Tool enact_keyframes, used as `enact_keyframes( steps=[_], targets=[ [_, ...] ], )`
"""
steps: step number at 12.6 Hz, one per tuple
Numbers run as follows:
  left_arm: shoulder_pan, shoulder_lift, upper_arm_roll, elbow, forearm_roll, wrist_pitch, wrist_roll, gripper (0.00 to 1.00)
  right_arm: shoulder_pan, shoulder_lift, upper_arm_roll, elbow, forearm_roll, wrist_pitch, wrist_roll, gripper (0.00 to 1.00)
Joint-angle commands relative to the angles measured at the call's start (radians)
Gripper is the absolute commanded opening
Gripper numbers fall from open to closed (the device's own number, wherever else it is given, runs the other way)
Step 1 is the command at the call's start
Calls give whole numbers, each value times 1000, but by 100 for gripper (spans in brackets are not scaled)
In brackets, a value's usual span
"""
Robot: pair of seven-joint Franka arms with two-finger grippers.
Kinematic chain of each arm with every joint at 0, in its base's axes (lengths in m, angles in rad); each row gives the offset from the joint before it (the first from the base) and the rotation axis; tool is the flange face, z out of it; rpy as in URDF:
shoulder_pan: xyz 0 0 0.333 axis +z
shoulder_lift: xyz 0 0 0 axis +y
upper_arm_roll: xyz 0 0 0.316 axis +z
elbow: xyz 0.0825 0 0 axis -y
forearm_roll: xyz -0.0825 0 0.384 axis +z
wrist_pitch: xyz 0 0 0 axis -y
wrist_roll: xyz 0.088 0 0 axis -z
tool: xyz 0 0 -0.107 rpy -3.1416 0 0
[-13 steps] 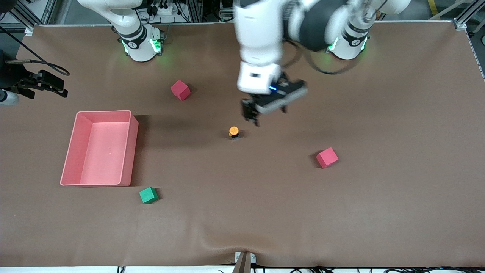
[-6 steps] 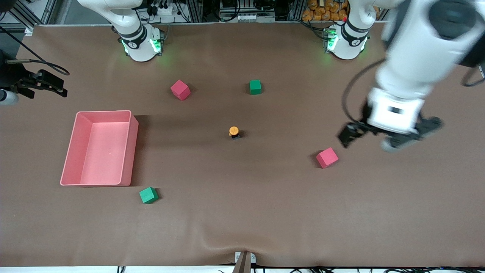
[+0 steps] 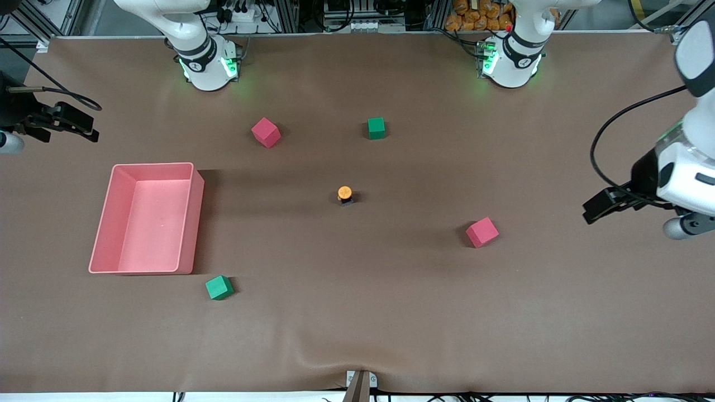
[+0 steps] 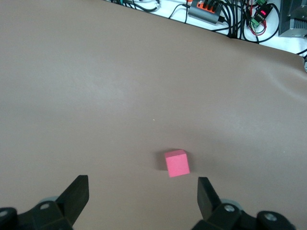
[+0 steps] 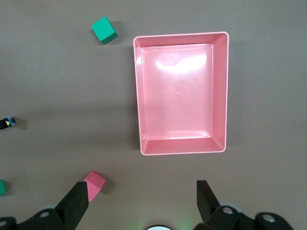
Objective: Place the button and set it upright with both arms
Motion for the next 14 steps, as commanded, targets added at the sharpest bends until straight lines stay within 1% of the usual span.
enact_keyframes(
  steps=[1, 3, 4, 5, 7, 9, 12, 14],
  targets=[
    [28, -92, 24, -56, -22, -63, 108, 100, -2, -10, 1, 9, 5, -17, 16, 100],
    [33, -144, 38, -111, -20, -74, 278, 100, -2, -9, 1, 9, 5, -17, 13, 100],
    [31, -166, 59, -133, -20, -90, 326, 100, -2, -8, 1, 9, 5, -18, 13, 100],
    [34, -180, 66, -151, -23, -133, 349, 100, -3, -8, 1, 9, 5, -17, 12, 100],
    [73, -221, 67, -206, -59, -150, 418, 100, -5, -8, 1, 8, 5, -18, 12, 100],
    [99, -261, 72, -251, -106, -158, 438, 100, -8, -8, 1, 8, 5, -27, 12, 100],
    [103, -336, 72, -327, -96, -154, 435, 100, -8, -8, 0, 8, 5, -29, 10, 100],
    [93, -368, 75, -375, -91, -149, 434, 100, -8, -8, 0, 8, 5, -38, 10, 100]
  ],
)
